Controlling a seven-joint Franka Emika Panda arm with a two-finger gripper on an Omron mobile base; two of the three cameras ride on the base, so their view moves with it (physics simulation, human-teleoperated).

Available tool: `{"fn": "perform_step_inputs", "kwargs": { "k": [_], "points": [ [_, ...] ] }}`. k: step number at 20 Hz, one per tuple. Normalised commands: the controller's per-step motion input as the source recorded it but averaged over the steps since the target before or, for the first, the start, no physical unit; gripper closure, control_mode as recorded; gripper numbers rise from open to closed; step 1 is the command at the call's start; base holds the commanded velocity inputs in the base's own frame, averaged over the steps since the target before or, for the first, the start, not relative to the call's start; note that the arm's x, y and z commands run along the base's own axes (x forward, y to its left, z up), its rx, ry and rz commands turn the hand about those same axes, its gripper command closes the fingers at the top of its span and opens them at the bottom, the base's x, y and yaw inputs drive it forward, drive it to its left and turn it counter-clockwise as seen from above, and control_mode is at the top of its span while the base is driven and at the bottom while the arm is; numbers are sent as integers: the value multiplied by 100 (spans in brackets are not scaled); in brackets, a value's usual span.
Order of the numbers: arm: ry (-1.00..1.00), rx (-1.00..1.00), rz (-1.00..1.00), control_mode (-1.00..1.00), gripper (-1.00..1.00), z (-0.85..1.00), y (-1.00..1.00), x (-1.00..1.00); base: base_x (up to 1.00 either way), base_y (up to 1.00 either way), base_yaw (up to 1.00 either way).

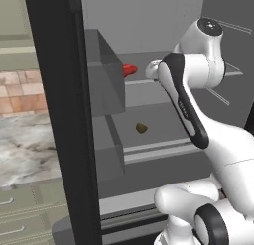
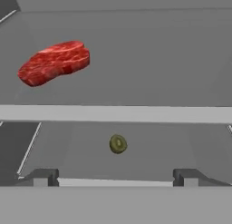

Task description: Open the fridge, remove the kiwi, carrot, and steak, and place them on any counter.

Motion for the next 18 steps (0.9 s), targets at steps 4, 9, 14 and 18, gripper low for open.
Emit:
{"fn": "perform_step_inputs", "kwargs": {
  "k": [4, 9, 14, 18],
  "points": [
    [0, 2, 0, -100, -100, 5, 29, 33, 0, 0, 0],
    [0, 0, 0, -100, -100, 9, 36, 27, 0, 0, 0],
    [0, 0, 0, -100, -100, 3, 33, 35, 0, 0, 0],
    [0, 0, 0, -100, -100, 0, 34, 31, 0, 0, 0]
  ]
}}
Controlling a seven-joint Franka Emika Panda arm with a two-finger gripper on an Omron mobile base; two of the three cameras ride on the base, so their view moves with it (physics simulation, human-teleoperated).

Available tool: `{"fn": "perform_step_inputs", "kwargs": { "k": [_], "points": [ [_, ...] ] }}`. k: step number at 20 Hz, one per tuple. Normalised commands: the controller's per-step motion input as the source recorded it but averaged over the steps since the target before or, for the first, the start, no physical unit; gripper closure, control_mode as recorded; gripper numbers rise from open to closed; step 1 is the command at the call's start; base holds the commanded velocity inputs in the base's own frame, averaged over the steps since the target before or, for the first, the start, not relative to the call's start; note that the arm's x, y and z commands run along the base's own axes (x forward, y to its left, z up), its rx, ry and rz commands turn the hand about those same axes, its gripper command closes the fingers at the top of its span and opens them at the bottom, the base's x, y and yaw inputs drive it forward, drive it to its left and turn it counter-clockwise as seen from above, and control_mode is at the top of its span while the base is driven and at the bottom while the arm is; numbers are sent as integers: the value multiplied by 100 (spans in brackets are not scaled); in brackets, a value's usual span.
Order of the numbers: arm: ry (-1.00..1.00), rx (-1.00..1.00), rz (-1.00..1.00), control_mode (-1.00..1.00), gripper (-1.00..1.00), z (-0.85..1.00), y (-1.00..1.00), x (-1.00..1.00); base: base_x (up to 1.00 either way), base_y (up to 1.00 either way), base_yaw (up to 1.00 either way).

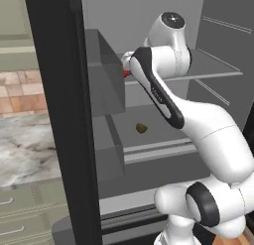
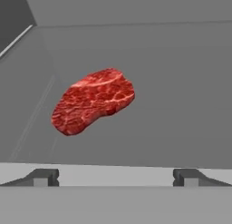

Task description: Open the fridge, remove the kiwi, carrot, and steak, and place them on any counter.

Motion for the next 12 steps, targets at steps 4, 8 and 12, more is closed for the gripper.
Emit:
{"fn": "perform_step_inputs", "kwargs": {
  "k": [4, 8, 12],
  "points": [
    [0, 0, -9, -100, -100, 0, 40, 22, 0, 0, 0],
    [4, 4, -13, -100, -100, 0, 12, 22, 0, 0, 0],
    [7, 7, -2, -100, -100, 0, -19, 19, 0, 0, 0]
  ]
}}
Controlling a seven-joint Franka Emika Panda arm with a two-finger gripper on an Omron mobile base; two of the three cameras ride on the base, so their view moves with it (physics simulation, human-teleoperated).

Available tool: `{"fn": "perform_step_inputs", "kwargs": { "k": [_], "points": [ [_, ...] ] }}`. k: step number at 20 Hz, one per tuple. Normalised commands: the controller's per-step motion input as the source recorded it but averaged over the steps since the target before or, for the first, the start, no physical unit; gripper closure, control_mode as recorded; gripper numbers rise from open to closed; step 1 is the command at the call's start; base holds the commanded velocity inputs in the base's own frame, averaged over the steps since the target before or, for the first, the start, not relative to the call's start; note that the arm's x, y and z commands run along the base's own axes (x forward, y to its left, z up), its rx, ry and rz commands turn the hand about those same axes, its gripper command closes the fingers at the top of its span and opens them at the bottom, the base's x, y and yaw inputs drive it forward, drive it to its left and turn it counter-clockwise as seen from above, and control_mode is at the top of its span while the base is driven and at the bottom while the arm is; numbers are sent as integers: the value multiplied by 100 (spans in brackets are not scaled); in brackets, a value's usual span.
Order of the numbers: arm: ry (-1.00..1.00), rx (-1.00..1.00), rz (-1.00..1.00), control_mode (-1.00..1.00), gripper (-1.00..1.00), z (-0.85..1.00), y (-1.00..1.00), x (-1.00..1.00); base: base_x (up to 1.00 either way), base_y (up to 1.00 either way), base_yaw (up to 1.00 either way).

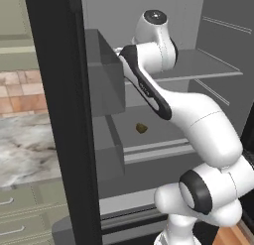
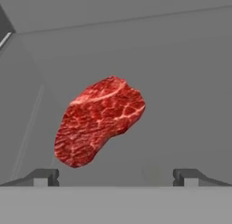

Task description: Open the fridge, remove the kiwi, carrot, and steak, and place them on any counter.

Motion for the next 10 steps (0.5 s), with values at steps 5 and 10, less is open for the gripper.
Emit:
{"fn": "perform_step_inputs", "kwargs": {
  "k": [5, 10],
  "points": [
    [9, 3, 0, -100, -100, -7, -8, 20, 0, 0, 0],
    [5, 1, -2, -100, -100, -20, 7, 6, 0, 0, 0]
  ]
}}
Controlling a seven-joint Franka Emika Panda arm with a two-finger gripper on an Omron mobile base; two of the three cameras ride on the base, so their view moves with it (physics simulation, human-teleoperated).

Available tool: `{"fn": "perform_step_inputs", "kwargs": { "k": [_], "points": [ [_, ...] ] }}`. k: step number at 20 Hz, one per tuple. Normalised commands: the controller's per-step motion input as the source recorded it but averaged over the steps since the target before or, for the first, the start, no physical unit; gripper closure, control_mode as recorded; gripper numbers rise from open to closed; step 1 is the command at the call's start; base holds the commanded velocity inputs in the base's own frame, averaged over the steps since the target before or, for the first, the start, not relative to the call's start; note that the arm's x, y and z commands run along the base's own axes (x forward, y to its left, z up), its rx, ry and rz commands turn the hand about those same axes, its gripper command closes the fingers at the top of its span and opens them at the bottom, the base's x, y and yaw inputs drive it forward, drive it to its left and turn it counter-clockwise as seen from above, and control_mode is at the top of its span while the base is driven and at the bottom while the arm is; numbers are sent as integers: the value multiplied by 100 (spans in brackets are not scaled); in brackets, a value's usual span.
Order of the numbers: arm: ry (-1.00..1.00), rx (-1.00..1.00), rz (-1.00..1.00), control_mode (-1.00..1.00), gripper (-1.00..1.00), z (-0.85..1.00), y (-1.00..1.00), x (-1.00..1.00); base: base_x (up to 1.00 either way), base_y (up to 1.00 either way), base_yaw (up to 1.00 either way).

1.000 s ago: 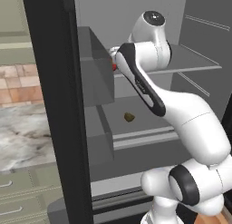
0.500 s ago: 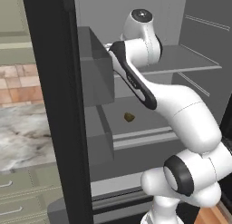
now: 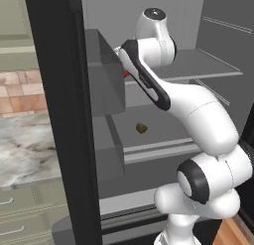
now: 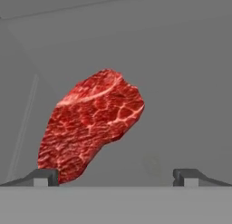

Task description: Open the fridge, remove the kiwi, carrot, and steak, and place them on any counter.

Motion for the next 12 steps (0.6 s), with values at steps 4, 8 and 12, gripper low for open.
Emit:
{"fn": "perform_step_inputs", "kwargs": {
  "k": [4, 8, 12],
  "points": [
    [0, 0, -8, -100, -100, -13, 19, 1, 0, 0, 0],
    [0, 4, -16, -100, -100, -1, 21, 0, 0, 0, 0],
    [0, 9, -18, -100, -100, 0, 11, 27, 0, 0, 0]
  ]
}}
